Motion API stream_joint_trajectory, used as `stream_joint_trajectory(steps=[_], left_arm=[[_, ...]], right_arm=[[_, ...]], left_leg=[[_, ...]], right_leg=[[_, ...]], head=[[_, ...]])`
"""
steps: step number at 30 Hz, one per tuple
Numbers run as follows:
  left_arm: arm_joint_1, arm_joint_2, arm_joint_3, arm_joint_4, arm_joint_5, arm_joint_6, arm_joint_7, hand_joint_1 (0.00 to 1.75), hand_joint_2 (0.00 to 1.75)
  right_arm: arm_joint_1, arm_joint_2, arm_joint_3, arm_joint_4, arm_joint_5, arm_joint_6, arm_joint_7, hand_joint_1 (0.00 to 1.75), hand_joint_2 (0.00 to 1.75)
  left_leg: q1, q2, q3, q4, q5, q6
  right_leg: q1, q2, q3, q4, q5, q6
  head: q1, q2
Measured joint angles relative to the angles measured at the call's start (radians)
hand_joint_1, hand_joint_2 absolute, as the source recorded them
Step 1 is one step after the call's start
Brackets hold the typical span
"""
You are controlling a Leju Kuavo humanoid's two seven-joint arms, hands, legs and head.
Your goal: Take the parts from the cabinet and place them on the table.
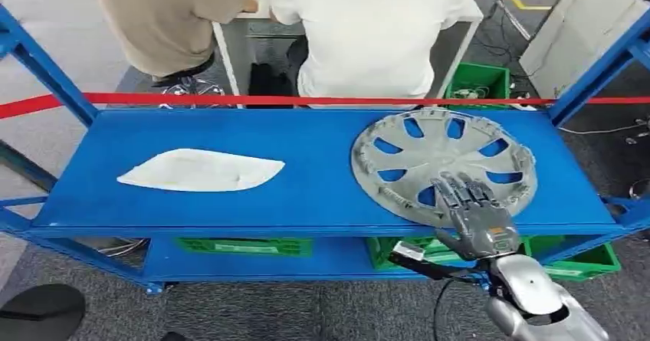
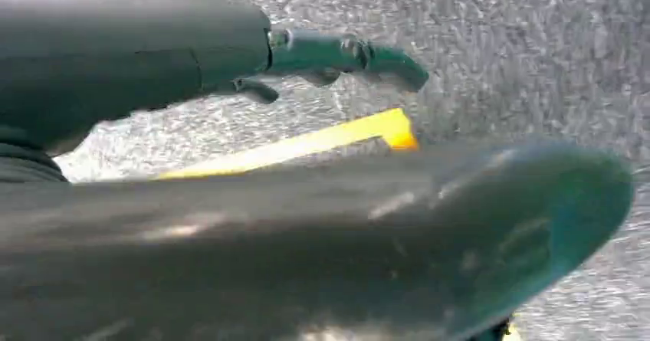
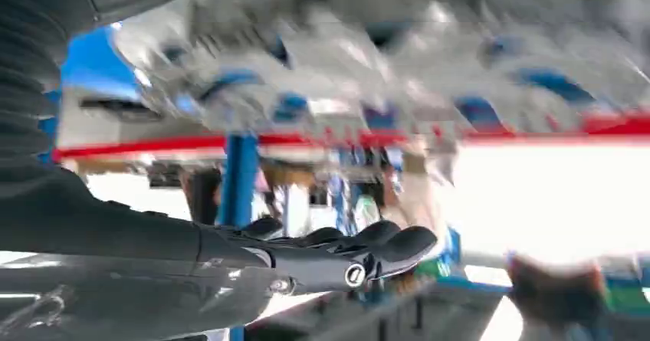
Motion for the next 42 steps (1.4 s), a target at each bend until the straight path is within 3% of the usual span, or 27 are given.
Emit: stream_joint_trajectory(steps=[1, 2, 3, 4, 6, 7, 8, 9, 12, 14, 16, 18, 19, 20, 21, 23, 25, 27, 29, 30, 33, 34, 35, 36, 38, 39, 42], left_arm=[[0.000, -0.001, 0.001, 0.000, -0.001, 0.000, 0.000, 0.00, 0.00], [0.001, -0.001, 0.002, 0.000, -0.003, 0.000, 0.000, 0.00, 0.00], [0.002, -0.001, 0.004, 0.000, -0.006, 0.000, 0.000, 0.00, 0.00], [0.002, 0.000, 0.005, 0.000, -0.007, 0.000, 0.000, 0.00, 0.00], [0.002, -0.002, 0.005, 0.000, -0.008, 0.000, -0.001, 0.00, 0.00], [0.002, -0.002, 0.005, 0.000, -0.008, 0.000, -0.001, 0.00, 0.00], [0.002, -0.002, 0.005, 0.000, -0.008, 0.000, -0.001, 0.00, 0.00], [0.001, -0.001, 0.005, 0.000, -0.008, 0.000, -0.001, 0.00, 0.00], [0.002, -0.001, 0.006, 0.000, -0.008, 0.000, -0.001, 0.00, 0.00], [0.000, -0.001, 0.006, 0.000, -0.010, 0.000, -0.002, 0.00, 0.00], [-0.001, 0.000, 0.006, 0.000, -0.018, -0.002, -0.003, 0.00, 0.00], [0.000, 0.000, 0.006, 0.000, -0.021, -0.007, -0.003, 0.00, 0.00], [0.000, 0.000, 0.006, 0.000, -0.024, -0.008, -0.003, 0.00, 0.00], [0.000, 0.001, 0.006, 0.000, -0.027, -0.009, -0.003, 0.00, 0.00], [-0.001, 0.002, 0.006, 0.000, -0.029, -0.010, -0.002, 0.00, 0.00], [-0.004, 0.005, 0.006, 0.000, -0.029, -0.011, -0.003, 0.00, 0.00], [-0.006, 0.005, 0.006, 0.000, -0.029, -0.011, -0.002, 0.00, 0.00], [-0.004, 0.006, 0.006, 0.000, -0.029, -0.011, -0.002, 0.00, 0.00], [-0.004, 0.006, 0.006, 0.000, -0.029, -0.011, -0.002, 0.00, 0.00], [-0.005, 0.008, 0.006, 0.000, -0.029, -0.011, -0.002, 0.00, 0.00], [-0.005, 0.008, 0.006, 0.000, -0.029, -0.011, -0.002, 0.00, 0.00], [-0.004, 0.008, 0.006, 0.000, -0.029, -0.011, -0.002, 0.00, 0.00], [-0.004, 0.008, 0.006, 0.000, -0.029, -0.011, -0.002, 0.00, 0.00], [-0.004, 0.008, 0.006, 0.000, -0.029, -0.011, -0.002, 0.00, 0.00], [-0.004, 0.008, 0.006, 0.000, -0.029, -0.011, -0.002, 0.00, 0.00], [-0.004, 0.008, 0.006, 0.000, -0.029, -0.011, -0.002, 0.00, 0.00], [-0.004, 0.008, 0.006, 0.000, -0.029, -0.011, -0.002, 0.00, 0.00]], right_arm=[[0.004, 0.003, 0.002, -0.009, 0.018, -0.033, -0.003, 0.00, 1.75], [0.010, 0.006, 0.003, -0.017, 0.027, -0.055, -0.005, 0.00, 1.75], [0.016, 0.009, 0.006, -0.026, 0.037, -0.073, -0.009, 0.00, 1.75], [0.020, 0.012, 0.008, -0.032, 0.043, -0.082, -0.010, 0.00, 1.75], [0.022, 0.014, 0.009, -0.044, 0.045, -0.088, -0.010, 0.00, 1.75], [0.022, 0.015, 0.010, -0.050, 0.046, -0.089, -0.010, 0.00, 1.75], [0.021, 0.016, 0.010, -0.053, 0.047, -0.090, -0.010, 0.00, 1.75], [0.021, 0.019, 0.010, -0.054, 0.049, -0.091, -0.010, 0.00, 1.75], [0.028, 0.023, 0.011, -0.058, 0.048, -0.091, -0.012, 0.00, 1.75], [0.024, 0.023, 0.011, -0.059, 0.017, -0.044, -0.023, 0.00, 1.75], [0.011, 0.023, 0.012, -0.053, -0.029, 0.063, -0.031, 0.00, 1.75], [-0.011, 0.023, 0.021, -0.020, -0.050, 0.147, -0.036, 0.00, 1.75], [-0.023, 0.023, 0.027, 0.001, -0.051, 0.167, -0.039, 0.00, 1.75], [-0.034, 0.023, 0.036, 0.020, -0.051, 0.181, -0.042, 0.00, 1.75], [-0.046, 0.023, 0.045, 0.041, -0.051, 0.191, -0.044, 0.00, 1.75], [-0.062, 0.023, 0.055, 0.064, -0.051, 0.196, -0.044, 0.00, 1.75], [-0.074, 0.022, 0.060, 0.082, -0.051, 0.198, -0.045, 0.00, 1.75], [-0.082, 0.022, 0.064, 0.095, -0.051, 0.199, -0.045, 0.00, 1.75], [-0.087, 0.021, 0.072, 0.102, -0.051, 0.199, -0.046, 0.00, 1.75], [-0.090, 0.019, 0.076, 0.106, -0.051, 0.199, -0.046, 0.00, 1.75], [-0.097, 0.019, 0.083, 0.122, -0.051, 0.200, -0.045, 0.00, 1.75], [-0.095, 0.019, 0.085, 0.127, -0.051, 0.200, -0.046, 0.00, 1.75], [-0.096, 0.019, 0.088, 0.131, -0.051, 0.201, -0.045, 0.00, 1.75], [-0.097, 0.019, 0.090, 0.134, -0.051, 0.201, -0.045, 0.00, 1.75], [-0.101, 0.019, 0.093, 0.138, -0.051, 0.201, -0.045, 0.00, 1.75], [-0.103, 0.019, 0.093, 0.139, -0.051, 0.201, -0.045, 0.00, 1.75], [-0.102, 0.019, 0.096, 0.145, -0.051, 0.201, -0.045, 0.00, 1.75]], left_leg=[[-0.001, 0.000, 0.000, 0.000, -0.001, 0.001], [-0.001, 0.000, 0.000, 0.000, -0.001, 0.002], [-0.001, 0.001, 0.001, 0.000, -0.002, 0.002], [0.000, 0.000, 0.002, 0.001, -0.002, 0.002], [0.000, 0.000, 0.008, 0.001, -0.005, -0.002], [0.001, -0.001, 0.013, 0.001, -0.008, -0.006], [0.000, -0.001, 0.014, 0.001, -0.010, -0.010], [-0.006, -0.002, 0.009, 0.004, -0.010, -0.018], [-0.003, -0.002, 0.010, -0.008, -0.002, -0.033], [-0.001, 0.000, 0.009, -0.002, -0.011, -0.045], [-0.003, 0.000, -0.037, 0.095, -0.075, -0.048], [-0.004, 0.000, -0.119, 0.262, -0.142, -0.048], [-0.004, 0.000, -0.138, 0.296, -0.143, -0.048], [-0.004, 0.000, -0.134, 0.284, -0.123, -0.046], [-0.003, 0.000, -0.113, 0.237, -0.084, -0.043], [-0.003, 0.001, -0.029, 0.068, 0.003, -0.036], [-0.003, 0.000, 0.001, -0.001, -0.002, -0.033], [-0.008, 0.000, -0.005, 0.002, 0.000, -0.023], [0.001, 0.000, -0.002, -0.005, 0.006, -0.011], [0.000, 0.000, -0.001, -0.005, 0.006, -0.005], [-0.001, 0.001, -0.001, -0.004, 0.004, 0.000], [-0.001, 0.001, -0.001, -0.004, 0.003, 0.001], [-0.001, 0.000, 0.000, -0.004, 0.003, 0.001], [-0.001, 0.000, 0.002, -0.004, 0.002, 0.001], [0.001, 0.000, 0.011, -0.004, -0.002, -0.005], [-0.001, -0.001, 0.013, -0.004, -0.005, -0.010], [-0.005, -0.002, 0.010, -0.007, -0.001, -0.025]], right_leg=[[-0.001, 0.000, -0.045, 0.096, -0.044, 0.004], [-0.001, 0.000, -0.080, 0.171, -0.071, 0.006], [-0.001, 0.000, -0.102, 0.211, -0.076, 0.007], [-0.002, 0.000, -0.098, 0.200, -0.057, 0.007], [-0.006, -0.001, -0.029, 0.059, 0.027, 0.005], [-0.008, -0.003, 0.024, -0.046, 0.072, 0.006], [-0.009, -0.004, 0.045, -0.091, 0.069, 0.006], [-0.004, 0.000, 0.052, -0.100, 0.063, -0.003], [0.001, 0.004, 0.043, -0.098, 0.067, -0.022], [-0.005, 0.003, 0.046, -0.106, 0.073, -0.037], [-0.005, 0.001, 0.045, -0.106, 0.073, -0.047], [-0.003, 0.001, 0.042, -0.106, 0.073, -0.050], [-0.003, 0.001, 0.042, -0.106, 0.074, -0.050], [-0.002, 0.001, 0.043, -0.106, 0.074, -0.050], [-0.002, 0.002, 0.044, -0.106, 0.074, -0.050], [-0.003, 0.002, 0.048, -0.105, 0.073, -0.045], [0.005, 0.004, 0.041, -0.098, 0.070, -0.034], [0.002, 0.004, 0.043, -0.109, 0.078, -0.021], [0.001, 0.003, 0.038, -0.109, 0.073, -0.011], [0.001, 0.001, 0.029, -0.078, 0.050, -0.005], [-0.001, 0.000, -0.077, 0.149, -0.057, 0.007], [-0.001, 0.000, -0.104, 0.201, -0.068, 0.008], [-0.002, 0.000, -0.102, 0.195, -0.052, 0.008], [-0.002, 0.000, -0.079, 0.146, -0.017, 0.007], [-0.005, -0.002, 0.013, -0.035, 0.072, 0.005], [-0.006, -0.003, 0.044, -0.098, 0.074, 0.006], [0.002, 0.004, 0.047, -0.105, 0.071, -0.016]], head=[[-0.001, 0.000], [0.000, 0.000], [-0.001, 0.000], [0.000, 0.000], [0.000, 0.000], [0.000, 0.000], [0.000, 0.000], [0.000, 0.000], [-0.005, 0.000], [-0.005, 0.000], [-0.013, 0.000], [-0.014, 0.000], [-0.014, 0.000], [-0.015, 0.000], [-0.017, 0.000], [-0.017, 0.000], [-0.019, 0.000], [-0.017, 0.000], [-0.018, 0.000], [-0.009, 0.000], [-0.002, 0.000], [-0.003, 0.000], [-0.002, 0.000], [-0.002, 0.000], [-0.002, 0.000], [-0.002, 0.000], [-0.008, 0.000]])
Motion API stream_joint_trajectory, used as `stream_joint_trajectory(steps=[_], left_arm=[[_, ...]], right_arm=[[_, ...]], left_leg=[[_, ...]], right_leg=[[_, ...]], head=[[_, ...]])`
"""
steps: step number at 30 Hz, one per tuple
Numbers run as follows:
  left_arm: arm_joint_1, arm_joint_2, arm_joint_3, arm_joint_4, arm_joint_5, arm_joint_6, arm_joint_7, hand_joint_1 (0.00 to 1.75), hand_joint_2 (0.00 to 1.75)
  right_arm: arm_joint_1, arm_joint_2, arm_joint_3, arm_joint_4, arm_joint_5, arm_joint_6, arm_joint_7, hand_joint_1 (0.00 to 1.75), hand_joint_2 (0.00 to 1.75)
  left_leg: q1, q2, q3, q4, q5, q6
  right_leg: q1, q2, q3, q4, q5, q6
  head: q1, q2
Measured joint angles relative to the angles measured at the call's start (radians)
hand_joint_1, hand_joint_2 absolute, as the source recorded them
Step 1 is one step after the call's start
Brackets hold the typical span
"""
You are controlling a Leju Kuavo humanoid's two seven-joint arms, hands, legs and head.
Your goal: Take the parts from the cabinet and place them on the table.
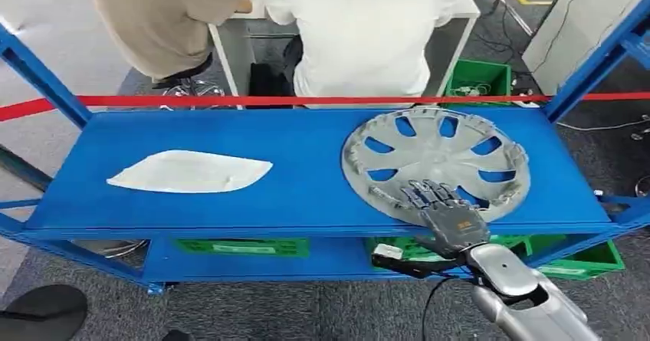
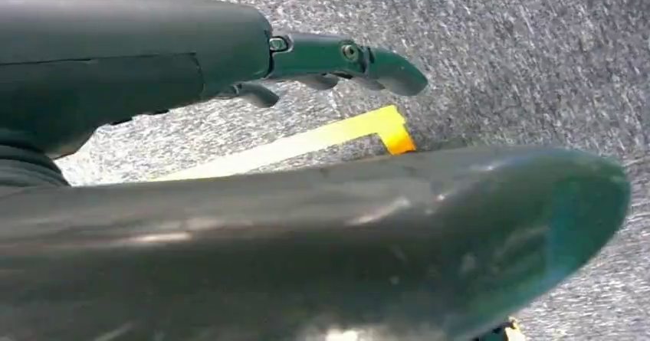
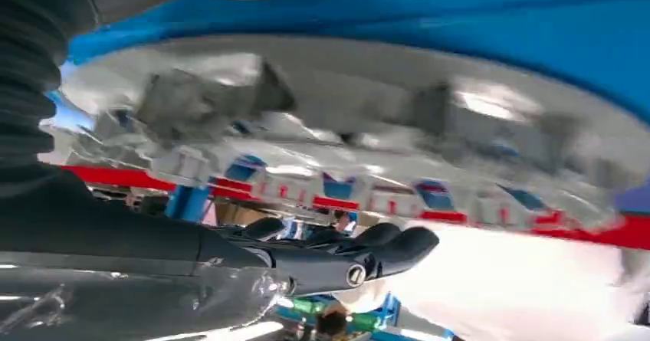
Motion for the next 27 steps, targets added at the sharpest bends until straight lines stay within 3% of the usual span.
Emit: stream_joint_trajectory(steps=[2, 3, 4, 6, 7, 8, 10, 12, 13, 17, 18, 19, 20, 22, 23, 24, 25, 27], left_arm=[[-0.001, 0.000, 0.000, 0.000, 0.000, 0.000, 0.000, 0.00, 0.00], [-0.001, 0.001, 0.000, 0.000, 0.000, 0.000, 0.000, 0.00, 0.00], [-0.002, 0.000, 0.000, 0.000, 0.000, 0.000, 0.000, 0.00, 0.00], [-0.001, -0.001, 0.000, 0.000, 0.000, 0.000, 0.000, 0.00, 0.00], [0.000, -0.001, 0.000, 0.000, 0.000, 0.000, 0.000, 0.00, 0.00], [0.001, -0.001, 0.000, 0.000, 0.000, 0.000, 0.000, 0.00, 0.00], [0.000, 0.000, 0.000, 0.000, -0.002, 0.000, 0.002, 0.00, 0.00], [-0.002, 0.001, 0.000, 0.000, -0.004, 0.000, 0.002, 0.00, 0.00], [-0.004, 0.001, 0.000, 0.000, -0.006, 0.000, 0.003, 0.00, 0.00], [-0.004, 0.000, 0.000, 0.000, -0.009, 0.000, 0.003, 0.00, 0.00], [-0.005, 0.002, 0.000, 0.000, -0.009, 0.001, 0.003, 0.00, 0.00], [-0.006, 0.003, 0.000, 0.000, -0.009, 0.002, 0.003, 0.00, 0.00], [-0.006, 0.003, 0.000, 0.000, -0.009, 0.002, 0.003, 0.00, 0.00], [-0.004, 0.003, 0.000, 0.000, -0.009, 0.000, 0.003, 0.00, 0.00], [-0.003, 0.003, 0.000, 0.000, -0.009, 0.000, 0.003, 0.00, 0.00], [-0.004, 0.003, 0.000, 0.000, -0.009, 0.000, 0.003, 0.00, 0.00], [-0.005, 0.002, 0.000, 0.000, -0.009, 0.000, 0.003, 0.00, 0.00], [-0.005, 0.002, 0.000, 0.000, -0.009, 0.000, 0.003, 0.00, 0.00]], right_arm=[[-0.001, 0.000, 0.000, 0.001, 0.000, 0.000, 0.000, 0.00, 1.75], [-0.003, 0.000, 0.000, 0.001, 0.000, 0.000, 0.000, 0.00, 1.75], [-0.005, 0.000, 0.000, 0.001, 0.000, 0.000, 0.000, 0.00, 1.75], [-0.004, 0.000, 0.002, 0.003, 0.000, 0.000, 0.000, 0.00, 1.75], [-0.005, 0.000, 0.004, 0.006, 0.001, 0.003, -0.002, 0.00, 1.75], [-0.008, 0.000, 0.008, 0.010, 0.001, 0.006, -0.003, 0.00, 1.75], [-0.024, 0.000, 0.027, 0.022, 0.002, 0.008, -0.013, 0.00, 1.75], [-0.047, 0.005, 0.046, 0.037, -0.003, 0.011, -0.026, 0.00, 1.75], [-0.062, 0.006, 0.056, 0.046, -0.006, 0.011, -0.034, 0.00, 1.75], [-0.107, 0.016, 0.103, 0.079, -0.009, -0.008, -0.041, 0.00, 1.75], [-0.115, 0.019, 0.114, 0.083, -0.007, -0.020, -0.037, 0.00, 1.75], [-0.123, 0.022, 0.122, 0.086, -0.002, -0.030, -0.031, 0.00, 1.75], [-0.131, 0.023, 0.129, 0.090, 0.005, -0.034, -0.020, 1.66, 1.75], [-0.152, 0.027, 0.151, 0.117, 0.038, 0.034, 0.029, 1.75, 1.75], [-0.166, 0.028, 0.161, 0.132, 0.041, 0.040, 0.031, 1.75, 1.75], [-0.180, 0.030, 0.171, 0.155, 0.050, 0.036, 0.031, 1.75, 1.75], [-0.191, 0.031, 0.177, 0.178, 0.054, 0.024, 0.030, 1.75, 1.75], [-0.214, 0.037, 0.191, 0.211, 0.060, 0.014, 0.027, 1.75, 1.75]], left_leg=[[0.002, 0.000, -0.001, -0.002, -0.004, -0.014], [0.001, 0.002, -0.007, 0.015, -0.020, -0.017], [0.001, 0.002, -0.031, 0.069, -0.056, -0.019], [0.002, 0.002, -0.109, 0.232, -0.130, -0.023], [0.001, 0.002, -0.141, 0.293, -0.147, -0.023], [0.001, 0.002, -0.152, 0.308, -0.139, -0.023], [0.002, 0.003, -0.111, 0.214, -0.060, -0.020], [0.002, 0.005, -0.031, 0.050, 0.017, -0.017], [0.002, 0.004, -0.011, 0.006, 0.009, -0.016], [0.004, 0.002, -0.019, 0.006, 0.009, 0.010], [0.006, 0.002, -0.017, 0.005, 0.010, 0.016], [0.006, 0.002, -0.017, 0.005, 0.009, 0.022], [0.005, 0.002, -0.017, 0.005, 0.010, 0.023], [0.005, 0.003, -0.017, 0.005, 0.009, 0.024], [0.005, 0.004, -0.016, 0.005, 0.009, 0.024], [0.005, 0.004, -0.014, 0.005, 0.008, 0.024], [0.006, 0.004, -0.011, 0.005, 0.007, 0.023], [0.008, 0.002, -0.004, 0.006, 0.004, 0.016]], right_leg=[[-0.005, 0.000, 0.002, -0.009, 0.006, -0.017], [-0.007, -0.001, 0.003, -0.010, 0.006, -0.022], [-0.007, -0.002, 0.003, -0.010, 0.006, -0.029], [-0.006, -0.004, 0.002, -0.010, 0.005, -0.032], [-0.006, -0.004, 0.002, -0.010, 0.005, -0.032], [-0.006, -0.004, 0.003, -0.010, 0.005, -0.032], [-0.007, -0.003, 0.004, -0.010, 0.004, -0.032], [-0.008, 0.000, 0.006, -0.009, 0.002, -0.025], [0.002, 0.003, 0.001, 0.003, -0.002, -0.016], [-0.002, 0.002, -0.001, -0.006, 0.003, 0.002], [-0.003, -0.003, -0.009, 0.008, -0.010, 0.009], [-0.003, -0.005, -0.028, 0.051, -0.039, 0.013], [-0.004, -0.005, -0.061, 0.125, -0.077, 0.016], [-0.004, -0.005, -0.140, 0.287, -0.137, 0.020], [-0.004, -0.005, -0.156, 0.315, -0.137, 0.021], [-0.005, -0.006, -0.148, 0.294, -0.113, 0.021], [-0.007, -0.006, -0.119, 0.234, -0.074, 0.020], [-0.010, -0.007, -0.020, 0.042, 0.009, 0.018]], head=[[0.001, 0.000], [-0.001, 0.000], [-0.006, 0.000], [-0.008, 0.000], [-0.010, 0.000], [-0.008, 0.000], [-0.010, 0.000], [-0.012, 0.000], [-0.016, 0.000], [-0.012, 0.000], [-0.010, 0.000], [-0.003, 0.000], [-0.002, 0.000], [-0.002, 0.000], [-0.002, 0.000], [-0.002, 0.000], [-0.001, 0.000], [-0.002, 0.000]])
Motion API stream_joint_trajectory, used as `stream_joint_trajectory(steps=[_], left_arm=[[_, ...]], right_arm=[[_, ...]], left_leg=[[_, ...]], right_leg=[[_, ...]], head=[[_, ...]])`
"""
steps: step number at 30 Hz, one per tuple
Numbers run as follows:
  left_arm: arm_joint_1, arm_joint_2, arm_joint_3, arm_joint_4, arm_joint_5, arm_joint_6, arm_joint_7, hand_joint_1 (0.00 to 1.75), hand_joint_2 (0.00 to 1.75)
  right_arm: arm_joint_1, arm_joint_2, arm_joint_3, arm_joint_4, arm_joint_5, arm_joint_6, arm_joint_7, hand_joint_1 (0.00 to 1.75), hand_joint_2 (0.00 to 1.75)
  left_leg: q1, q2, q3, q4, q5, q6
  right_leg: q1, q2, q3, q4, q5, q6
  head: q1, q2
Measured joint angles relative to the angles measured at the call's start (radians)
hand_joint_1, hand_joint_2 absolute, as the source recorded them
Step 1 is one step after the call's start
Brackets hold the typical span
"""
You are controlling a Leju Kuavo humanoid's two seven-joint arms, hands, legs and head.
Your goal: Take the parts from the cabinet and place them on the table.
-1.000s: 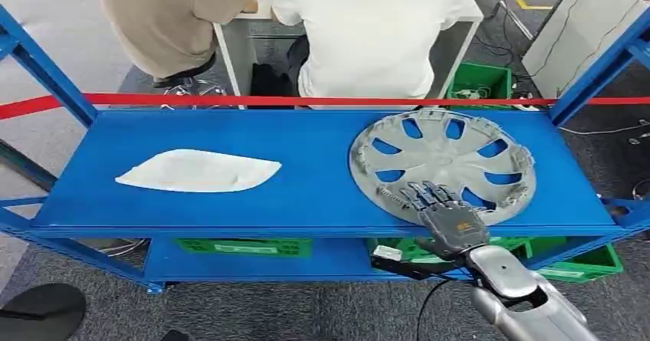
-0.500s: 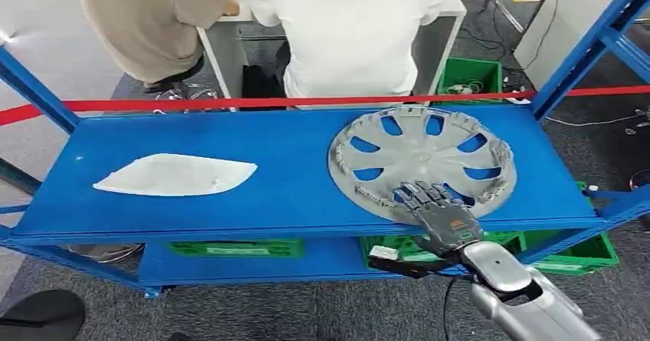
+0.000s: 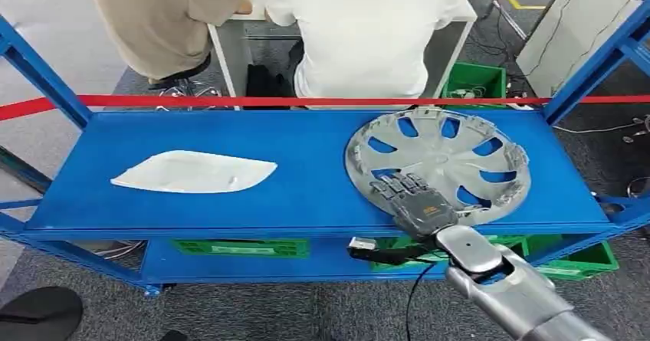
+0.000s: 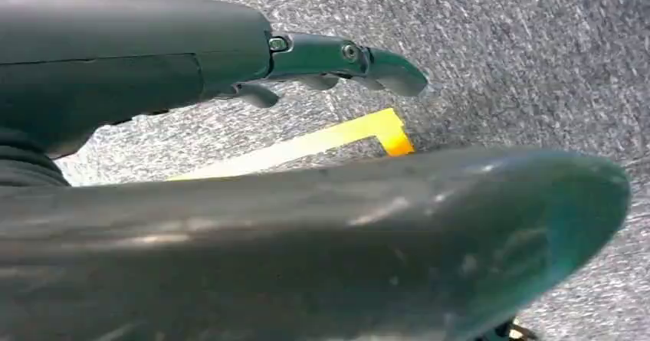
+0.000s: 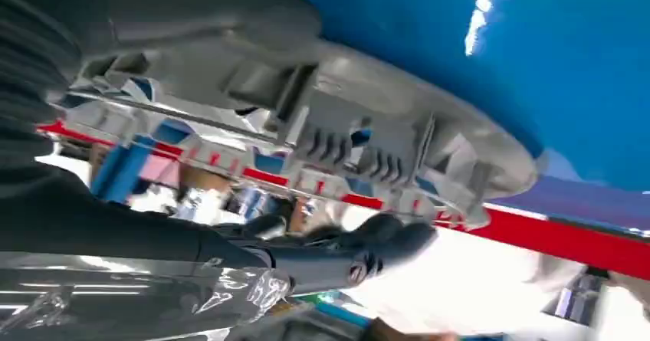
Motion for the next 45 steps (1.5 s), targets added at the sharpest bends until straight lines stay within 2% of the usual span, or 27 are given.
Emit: stream_joint_trajectory(steps=[1, 5, 7, 8, 10, 11, 12, 13, 15, 16, 17, 20, 22, 23, 25, 26, 27, 28, 29, 31, 32, 35, 37, 40, 41, 42, 45], left_arm=[[0.000, 0.001, 0.000, 0.000, 0.000, 0.000, 0.000, 0.00, 0.00], [0.000, 0.002, 0.000, 0.000, 0.000, 0.000, 0.000, 0.00, 0.00], [-0.001, 0.002, 0.000, 0.000, 0.000, 0.000, 0.000, 0.00, 0.00], [-0.002, 0.002, 0.000, 0.000, 0.000, 0.000, 0.000, 0.00, 0.00], [0.000, 0.000, 0.000, 0.000, 0.000, 0.000, 0.000, 0.00, 0.00], [0.002, 0.000, 0.000, 0.000, 0.000, 0.000, 0.000, 0.00, 0.00], [0.004, 0.000, 0.000, 0.000, 0.000, 0.001, 0.000, 0.00, 0.00], [0.004, 0.000, 0.000, 0.000, 0.000, 0.001, 0.000, 0.00, 0.00], [0.002, 0.001, 0.000, 0.000, 0.000, 0.001, 0.000, 0.00, 0.00], [0.002, 0.001, 0.000, 0.000, 0.000, 0.001, -0.001, 0.00, 0.00], [0.001, 0.000, 0.000, 0.000, 0.000, 0.001, -0.002, 0.00, 0.00], [0.003, 0.000, 0.000, 0.000, 0.000, 0.001, -0.002, 0.00, 0.00], [0.002, 0.001, 0.000, 0.000, 0.000, 0.001, -0.002, 0.00, 0.00], [0.002, 0.001, 0.001, 0.000, 0.001, 0.001, -0.003, 0.00, 0.00], [0.003, 0.000, 0.001, 0.000, 0.000, 0.000, -0.004, 0.00, 0.00], [0.003, 0.000, 0.001, 0.000, 0.000, 0.000, -0.004, 0.00, 0.00], [0.003, -0.001, 0.001, 0.000, 0.000, 0.000, -0.004, 0.00, 0.00], [0.003, -0.001, 0.001, 0.000, 0.000, 0.000, -0.004, 0.00, 0.00], [0.003, -0.001, 0.001, 0.000, 0.000, 0.000, -0.004, 0.00, 0.00], [0.002, -0.002, 0.002, 0.000, 0.000, 0.000, -0.004, 0.00, 0.00], [0.001, -0.003, 0.002, 0.000, 0.000, -0.001, -0.006, 0.00, 0.00], [0.001, -0.003, 0.003, 0.000, 0.001, -0.010, -0.022, 0.00, 0.00], [0.001, -0.002, 0.003, 0.000, 0.003, -0.017, -0.042, 0.00, 0.00], [0.001, -0.003, 0.006, 0.000, 0.004, -0.018, -0.051, 0.00, 0.00], [0.003, -0.004, 0.006, 0.000, 0.004, -0.018, -0.053, 0.00, 0.00], [0.005, -0.004, 0.006, 0.000, 0.004, -0.019, -0.054, 0.00, 0.00], [0.005, -0.004, 0.006, 0.000, 0.004, -0.019, -0.054, 0.00, 0.00]], right_arm=[[-0.006, 0.002, 0.003, 0.009, 0.002, -0.002, 0.001, 1.75, 1.75], [-0.022, 0.016, 0.018, 0.044, 0.009, -0.011, 0.005, 1.75, 1.75], [-0.031, 0.022, 0.023, 0.049, 0.010, -0.013, 0.005, 1.75, 1.75], [-0.032, 0.024, 0.024, 0.052, 0.010, -0.013, 0.005, 1.75, 1.75], [-0.033, 0.026, 0.024, 0.065, 0.011, -0.011, 0.008, 1.75, 1.75], [-0.033, 0.028, 0.025, 0.070, 0.013, -0.009, 0.011, 1.75, 1.75], [-0.036, 0.029, 0.025, 0.073, 0.013, -0.008, 0.012, 1.75, 1.75], [-0.040, 0.030, 0.026, 0.076, 0.013, -0.006, 0.015, 1.75, 1.75], [-0.043, 0.032, 0.026, 0.082, 0.013, -0.003, 0.020, 1.75, 1.75], [-0.043, 0.033, 0.026, 0.083, 0.013, -0.002, 0.023, 1.75, 1.75], [-0.044, 0.033, 0.026, 0.086, 0.013, 0.001, 0.027, 1.75, 1.75], [-0.045, 0.033, 0.026, 0.097, 0.010, 0.009, 0.038, 1.75, 1.75], [-0.045, 0.031, 0.024, 0.098, 0.005, 0.013, 0.039, 1.75, 1.75], [-0.045, 0.029, 0.023, 0.099, 0.003, 0.016, 0.039, 1.75, 1.75], [-0.044, 0.028, 0.023, 0.100, -0.001, 0.019, 0.037, 1.75, 1.75], [-0.043, 0.028, 0.023, 0.100, -0.005, 0.019, 0.034, 1.75, 1.75], [-0.043, 0.028, 0.023, 0.100, -0.006, 0.019, 0.034, 1.75, 1.75], [-0.043, 0.028, 0.023, 0.100, -0.008, 0.019, 0.031, 1.75, 1.75], [-0.044, 0.028, 0.023, 0.100, -0.008, 0.019, 0.030, 1.75, 1.75], [-0.045, 0.028, 0.023, 0.100, -0.009, 0.019, 0.026, 1.75, 1.75], [-0.047, 0.028, 0.023, 0.098, -0.011, 0.019, 0.024, 1.75, 1.75], [-0.045, 0.029, 0.023, 0.089, -0.016, 0.018, 0.019, 1.75, 1.75], [-0.045, 0.028, 0.023, 0.079, -0.019, 0.019, 0.019, 1.75, 1.75], [-0.041, 0.028, 0.023, 0.072, -0.023, 0.019, 0.018, 1.75, 1.75], [-0.040, 0.028, 0.023, 0.071, -0.023, 0.019, 0.018, 1.75, 1.75], [-0.039, 0.028, 0.023, 0.071, -0.023, 0.019, 0.018, 1.75, 1.75], [-0.039, 0.028, 0.023, 0.071, -0.023, 0.019, 0.018, 1.75, 1.75]], left_leg=[[-0.003, -0.001, 0.001, 0.000, -0.001, -0.004], [-0.003, -0.003, 0.000, -0.012, 0.009, -0.031], [-0.004, -0.001, -0.010, 0.012, -0.017, -0.038], [-0.005, 0.000, -0.035, 0.067, -0.054, -0.040], [-0.005, 0.000, -0.116, 0.238, -0.131, -0.043], [-0.005, 0.000, -0.141, 0.289, -0.143, -0.043], [-0.005, 0.000, -0.143, 0.292, -0.129, -0.042], [-0.005, 0.000, -0.128, 0.259, -0.098, -0.040], [-0.005, 0.001, -0.048, 0.100, -0.012, -0.036], [-0.004, 0.001, -0.019, 0.047, 0.006, -0.036], [-0.005, 0.000, 0.003, -0.007, -0.003, -0.033], [-0.008, -0.001, -0.003, 0.002, -0.003, -0.014], [-0.001, 0.003, -0.001, -0.002, 0.003, -0.002], [-0.001, 0.003, -0.001, -0.002, 0.003, 0.004], [-0.003, 0.005, -0.002, -0.002, 0.002, 0.008], [-0.003, 0.006, -0.002, -0.002, 0.001, 0.008], [-0.003, 0.006, -0.001, -0.002, 0.001, 0.008], [-0.003, 0.006, 0.001, -0.002, 0.001, 0.007], [-0.003, 0.006, 0.003, -0.002, 0.000, 0.007], [-0.002, 0.006, 0.009, -0.002, -0.003, 0.001], [-0.009, 0.005, 0.008, 0.001, -0.006, -0.006], [-0.004, 0.004, 0.010, -0.010, 0.002, -0.023], [-0.003, 0.004, 0.008, -0.003, -0.007, -0.033], [-0.005, 0.005, -0.069, 0.163, -0.110, -0.040], [-0.005, 0.005, -0.115, 0.261, -0.146, -0.042], [-0.005, 0.005, -0.133, 0.295, -0.149, -0.043], [-0.005, 0.005, -0.133, 0.295, -0.149, -0.043]], right_leg=[[0.000, 0.000, 0.017, -0.039, -0.010, 0.000], [0.010, 0.007, 0.015, -0.042, -0.004, -0.030], [0.001, 0.005, 0.018, -0.050, 0.004, -0.044], [0.001, 0.004, 0.017, -0.050, 0.004, -0.049], [0.003, 0.002, 0.015, -0.050, 0.004, -0.051], [0.004, 0.002, 0.014, -0.050, 0.004, -0.051], [0.004, 0.002, 0.014, -0.050, 0.005, -0.051], [0.003, 0.003, 0.015, -0.050, 0.005, -0.051], [0.001, 0.003, 0.018, -0.049, 0.004, -0.046], [0.002, 0.004, 0.018, -0.049, 0.004, -0.042], [0.012, 0.005, 0.011, -0.038, 0.000, -0.032], [0.008, 0.007, 0.016, -0.054, 0.008, -0.018], [0.007, 0.006, 0.009, -0.039, -0.006, -0.007], [0.007, 0.003, -0.015, 0.012, -0.041, -0.002], [0.006, 0.003, -0.092, 0.181, -0.121, 0.003], [0.006, 0.003, -0.125, 0.251, -0.143, 0.004], [0.006, 0.003, -0.133, 0.264, -0.137, 0.004], [0.006, 0.003, -0.118, 0.235, -0.111, 0.002], [0.006, 0.003, -0.082, 0.163, -0.069, 0.000], [0.004, 0.002, 0.015, -0.020, 0.005, -0.004], [0.009, 0.003, 0.030, -0.048, -0.011, -0.008], [0.015, 0.005, 0.025, -0.047, -0.007, -0.027], [0.007, 0.003, 0.029, -0.059, 0.003, -0.042], [0.004, 0.001, 0.027, -0.059, 0.004, -0.048], [0.005, 0.000, 0.026, -0.059, 0.004, -0.049], [0.004, 0.000, 0.026, -0.059, 0.004, -0.049], [0.004, 0.000, 0.026, -0.059, 0.004, -0.049]], head=[[0.000, 0.000], [-0.001, 0.000], [-0.005, 0.000], [-0.011, 0.000], [-0.013, 0.000], [-0.015, 0.000], [-0.015, 0.000], [-0.016, 0.000], [-0.016, 0.000], [-0.017, 0.000], [-0.022, 0.000], [-0.015, 0.000], [-0.014, 0.000], [-0.008, 0.000], [-0.004, 0.000], [-0.003, 0.000], [-0.003, 0.000], [-0.003, 0.000], [-0.003, 0.000], [-0.003, 0.000], [-0.003, 0.000], [-0.004, 0.000], [-0.005, 0.000], [-0.012, 0.000], [-0.012, 0.000], [-0.013, 0.000], [-0.013, 0.000]])
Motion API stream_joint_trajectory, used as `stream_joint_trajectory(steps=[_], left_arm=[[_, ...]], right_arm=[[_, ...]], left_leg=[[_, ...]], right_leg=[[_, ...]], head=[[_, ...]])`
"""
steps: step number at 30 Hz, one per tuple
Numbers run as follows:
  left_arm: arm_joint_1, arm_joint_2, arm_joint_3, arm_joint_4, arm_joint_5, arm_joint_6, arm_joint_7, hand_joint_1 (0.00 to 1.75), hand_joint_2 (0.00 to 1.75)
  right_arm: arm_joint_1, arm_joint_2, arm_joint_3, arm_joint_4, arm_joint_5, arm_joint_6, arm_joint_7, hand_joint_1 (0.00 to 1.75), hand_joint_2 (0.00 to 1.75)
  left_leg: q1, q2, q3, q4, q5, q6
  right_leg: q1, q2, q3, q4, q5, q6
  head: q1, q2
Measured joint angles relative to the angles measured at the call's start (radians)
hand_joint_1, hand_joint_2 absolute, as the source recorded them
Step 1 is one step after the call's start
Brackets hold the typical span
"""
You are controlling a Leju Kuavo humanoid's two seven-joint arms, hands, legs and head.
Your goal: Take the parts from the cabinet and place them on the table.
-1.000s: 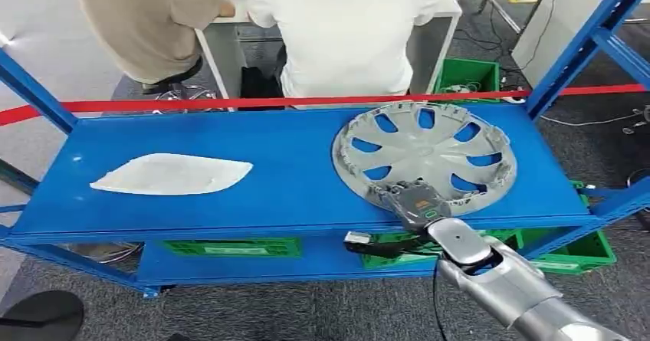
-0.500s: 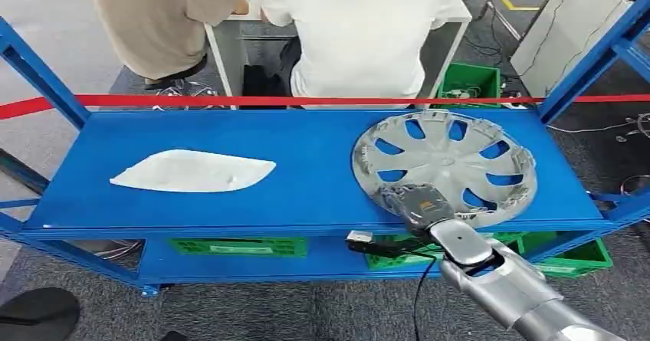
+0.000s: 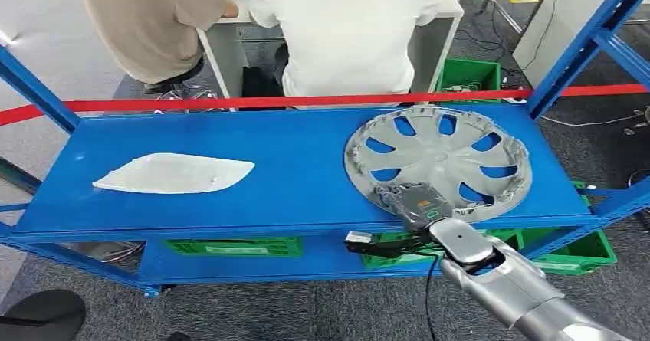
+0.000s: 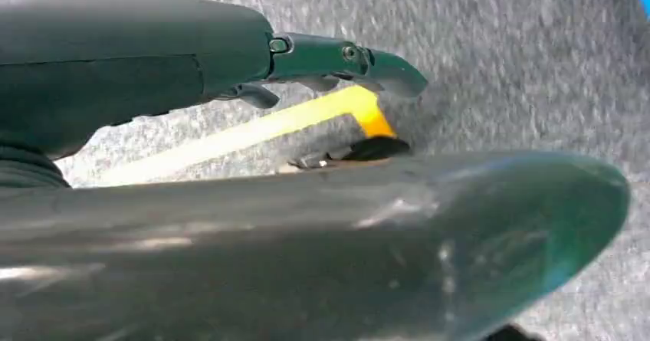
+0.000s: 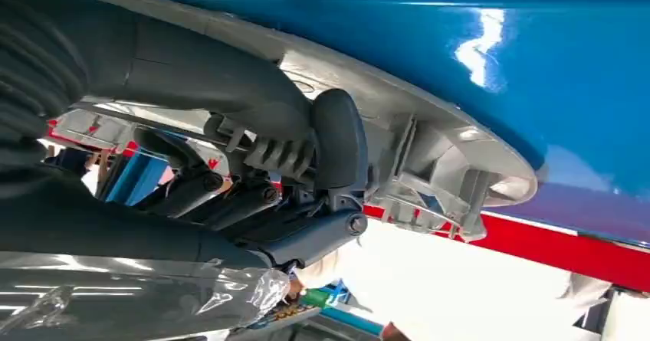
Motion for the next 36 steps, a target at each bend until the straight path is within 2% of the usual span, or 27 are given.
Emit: stream_joint_trajectory(steps=[4, 5, 6, 7, 9, 10, 11, 12, 13, 14, 15, 16, 17, 19, 20, 21, 24, 26, 27, 29, 30, 31, 32, 33, 34, 35, 36], left_arm=[[0.001, 0.000, 0.000, 0.000, 0.000, 0.000, 0.000, 0.00, 0.00], [0.000, 0.003, 0.001, 0.000, 0.000, 0.000, 0.000, 0.00, 0.00], [-0.001, -0.001, 0.001, 0.001, 0.000, 0.000, 0.000, 0.00, 0.00], [-0.001, -0.001, 0.001, 0.001, 0.000, 0.000, -0.001, 0.00, 0.00], [0.001, 0.000, 0.001, 0.001, 0.000, 0.000, -0.001, 0.00, 0.00], [0.000, 0.000, 0.001, 0.001, 0.000, 0.000, -0.001, 0.00, 0.00], [-0.002, 0.001, 0.001, 0.001, 0.003, -0.001, -0.001, 0.00, 0.00], [-0.002, 0.001, 0.001, 0.001, 0.003, -0.002, -0.002, 0.00, 0.00], [-0.002, 0.001, 0.001, 0.001, 0.003, -0.002, -0.003, 0.00, 0.00], [-0.002, 0.001, 0.001, 0.001, 0.003, -0.002, -0.003, 0.00, 0.00], [-0.001, 0.002, 0.002, 0.001, 0.003, -0.001, -0.003, 0.00, 0.00], [-0.001, 0.002, 0.002, 0.001, 0.003, -0.001, -0.003, 0.00, 0.00], [-0.001, 0.002, 0.002, 0.001, 0.003, 0.000, -0.002, 0.00, 0.00], [-0.002, 0.000, 0.002, 0.001, 0.006, 0.002, 0.000, 0.00, 0.00], [-0.001, 0.000, 0.002, 0.001, 0.006, 0.002, 0.000, 0.00, 0.00], [-0.001, 0.001, 0.003, 0.001, 0.008, 0.003, 0.000, 0.00, 0.00], [0.003, 0.001, 0.009, 0.001, 0.015, 0.005, -0.001, 0.00, 0.00], [0.004, 0.002, 0.010, 0.001, 0.016, 0.008, -0.004, 0.00, 0.00], [0.004, 0.002, 0.010, 0.001, 0.017, 0.008, -0.004, 0.00, 0.00], [0.004, 0.001, 0.011, 0.001, 0.017, 0.008, -0.005, 0.00, 0.00], [0.006, 0.001, 0.011, 0.001, 0.017, 0.007, -0.005, 0.00, 0.00], [0.008, 0.001, 0.011, 0.001, 0.017, 0.007, -0.005, 0.00, 0.00], [0.009, 0.001, 0.011, 0.001, 0.017, 0.007, -0.005, 0.00, 0.00], [0.009, 0.002, 0.011, 0.001, 0.017, 0.007, -0.006, 0.00, 0.00], [0.008, 0.004, 0.011, 0.001, 0.017, 0.007, -0.006, 0.00, 0.00], [0.007, 0.004, 0.011, 0.001, 0.016, 0.007, -0.007, 0.00, 0.00], [0.005, 0.004, 0.011, 0.001, 0.016, 0.007, -0.007, 0.00, 0.00]], right_arm=[[0.000, 0.000, 0.000, 0.000, 0.000, 0.000, 0.000, 1.75, 1.75], [0.000, 0.000, -0.001, 0.000, 0.000, 0.001, 0.001, 1.75, 1.75], [-0.001, -0.003, -0.003, 0.000, -0.002, 0.002, 0.002, 1.75, 1.75], [-0.001, -0.004, -0.005, -0.001, -0.003, 0.002, 0.003, 1.75, 1.75], [0.002, -0.006, -0.005, -0.001, -0.003, 0.002, 0.004, 1.75, 1.75], [0.002, -0.009, -0.005, -0.001, -0.003, 0.002, 0.004, 1.59, 1.75], [0.001, -0.011, -0.005, -0.002, -0.004, 0.002, 0.004, 0.00, 1.75], [0.001, -0.011, -0.005, -0.002, -0.006, 0.002, 0.004, 0.00, 1.75], [0.004, -0.011, -0.005, -0.002, -0.011, 0.002, 0.003, 0.00, 1.75], [0.009, -0.011, -0.006, -0.003, -0.024, -0.003, 0.000, 0.00, 1.75], [0.017, -0.011, -0.014, -0.003, -0.046, -0.016, -0.006, 0.00, 1.75], [0.023, -0.011, -0.019, -0.006, -0.063, -0.024, -0.012, 0.00, 1.75], [0.028, -0.010, -0.029, -0.013, -0.086, -0.036, -0.023, 0.00, 1.75], [0.045, -0.009, -0.054, -0.037, -0.185, -0.050, -0.076, 0.00, 1.75], [0.061, -0.008, -0.074, -0.056, -0.249, -0.054, -0.116, 0.00, 1.75], [0.081, -0.004, -0.094, -0.080, -0.312, -0.061, -0.155, 0.00, 1.75], [0.154, -0.001, -0.151, -0.213, -0.463, -0.088, -0.239, 0.00, 1.75], [0.189, -0.002, -0.178, -0.305, -0.515, -0.095, -0.258, 0.00, 1.75], [0.202, -0.002, -0.190, -0.347, -0.538, -0.094, -0.264, 0.00, 1.75], [0.235, -0.003, -0.212, -0.417, -0.579, -0.093, -0.279, 0.00, 1.75], [0.249, -0.004, -0.221, -0.442, -0.595, -0.093, -0.288, 0.00, 1.75], [0.261, -0.005, -0.230, -0.466, -0.612, -0.093, -0.298, 0.00, 1.75], [0.273, -0.005, -0.238, -0.486, -0.625, -0.093, -0.307, 0.00, 1.75], [0.280, -0.006, -0.246, -0.503, -0.634, -0.092, -0.314, 0.00, 1.75], [0.285, -0.006, -0.253, -0.521, -0.639, -0.092, -0.319, 0.00, 1.75], [0.289, -0.007, -0.258, -0.534, -0.645, -0.091, -0.324, 0.00, 1.75], [0.294, -0.009, -0.264, -0.548, -0.659, -0.085, -0.332, 0.00, 1.75]], left_leg=[[0.000, 0.000, 0.003, -0.006, 0.017, 0.000], [0.002, 0.001, 0.076, -0.163, 0.118, -0.001], [0.006, -0.001, 0.139, -0.295, 0.142, -0.005], [0.007, -0.004, 0.131, -0.288, 0.141, 0.014], [0.004, -0.004, 0.131, -0.287, 0.140, 0.028], [0.008, -0.002, 0.132, -0.290, 0.144, 0.037], [0.008, 0.000, 0.133, -0.290, 0.144, 0.042], [0.008, 0.000, 0.133, -0.290, 0.143, 0.047], [0.007, 0.001, 0.133, -0.290, 0.143, 0.049], [0.007, 0.001, 0.133, -0.290, 0.143, 0.049], [0.007, 0.001, 0.133, -0.290, 0.142, 0.050], [0.007, 0.000, 0.134, -0.290, 0.142, 0.050], [0.007, 0.000, 0.136, -0.290, 0.142, 0.050], [0.008, -0.002, 0.141, -0.290, 0.138, 0.045], [0.007, -0.004, 0.142, -0.290, 0.136, 0.040], [0.001, -0.006, 0.138, -0.287, 0.136, 0.033], [0.004, -0.007, 0.137, -0.299, 0.144, 0.016], [0.004, -0.004, 0.132, -0.287, 0.126, 0.005], [0.002, -0.004, 0.110, -0.239, 0.092, 0.003], [0.002, -0.004, 0.030, -0.071, 0.013, 0.001], [0.002, -0.004, 0.000, -0.010, -0.005, 0.001], [0.001, -0.004, -0.010, 0.006, 0.002, 0.002], [0.001, -0.003, 0.000, -0.018, 0.032, 0.004], [0.001, -0.003, 0.027, -0.076, 0.073, 0.006], [0.001, -0.003, 0.072, -0.166, 0.121, 0.009], [0.001, -0.002, 0.108, -0.236, 0.149, 0.011], [0.000, -0.002, 0.130, -0.287, 0.147, 0.010]], right_leg=[[-0.001, 0.000, 0.000, 0.000, 0.000, 0.000], [-0.006, 0.002, 0.003, 0.001, -0.001, 0.005], [0.003, 0.006, -0.004, 0.015, -0.007, 0.023], [0.005, 0.010, -0.008, 0.011, -0.003, 0.028], [0.001, 0.010, -0.004, 0.004, 0.000, 0.034], [-0.002, 0.009, -0.010, 0.008, -0.007, 0.041], [-0.001, 0.004, -0.018, 0.035, -0.027, 0.044], [-0.001, 0.003, -0.045, 0.093, -0.062, 0.048], [-0.001, 0.003, -0.088, 0.186, -0.105, 0.050], [-0.001, 0.003, -0.120, 0.256, -0.131, 0.051], [-0.001, 0.003, -0.152, 0.319, -0.148, 0.051], [-0.001, 0.003, -0.155, 0.320, -0.135, 0.050], [-0.001, 0.002, -0.134, 0.273, -0.100, 0.047], [-0.002, 0.002, -0.047, 0.098, -0.014, 0.044], [-0.003, 0.002, -0.014, 0.023, -0.004, 0.044], [0.001, 0.003, -0.005, 0.017, -0.010, 0.041], [0.005, 0.005, -0.016, 0.021, -0.007, 0.025], [-0.003, 0.004, -0.013, 0.011, -0.002, 0.013], [-0.004, 0.004, -0.013, 0.011, -0.002, 0.005], [-0.002, 0.002, -0.014, 0.011, -0.004, 0.001], [-0.001, 0.002, -0.014, 0.011, -0.004, 0.000], [0.000, 0.002, -0.014, 0.011, -0.004, 0.000], [0.000, 0.002, -0.014, 0.012, -0.004, 0.001], [-0.001, 0.003, -0.013, 0.012, -0.004, 0.001], [-0.002, 0.004, -0.011, 0.012, -0.004, 0.003], [-0.002, 0.005, -0.010, 0.012, -0.005, 0.006], [0.008, 0.006, -0.014, 0.021, -0.008, 0.014]], head=[[0.000, 0.000], [-0.001, 0.000], [-0.011, 0.000], [-0.003, 0.000], [-0.002, 0.000], [-0.002, 0.000], [0.001, 0.000], [0.003, 0.000], [0.004, 0.000], [0.004, 0.000], [0.004, 0.000], [0.004, 0.000], [0.005, 0.000], [0.005, 0.000], [0.006, 0.000], [0.006, 0.000], [0.004, 0.000], [0.003, 0.000], [-0.002, 0.000], [-0.006, 0.000], [-0.006, 0.000], [-0.005, 0.000], [-0.006, 0.000], [-0.006, 0.000], [-0.006, 0.000], [-0.008, 0.000], [-0.012, 0.000]])
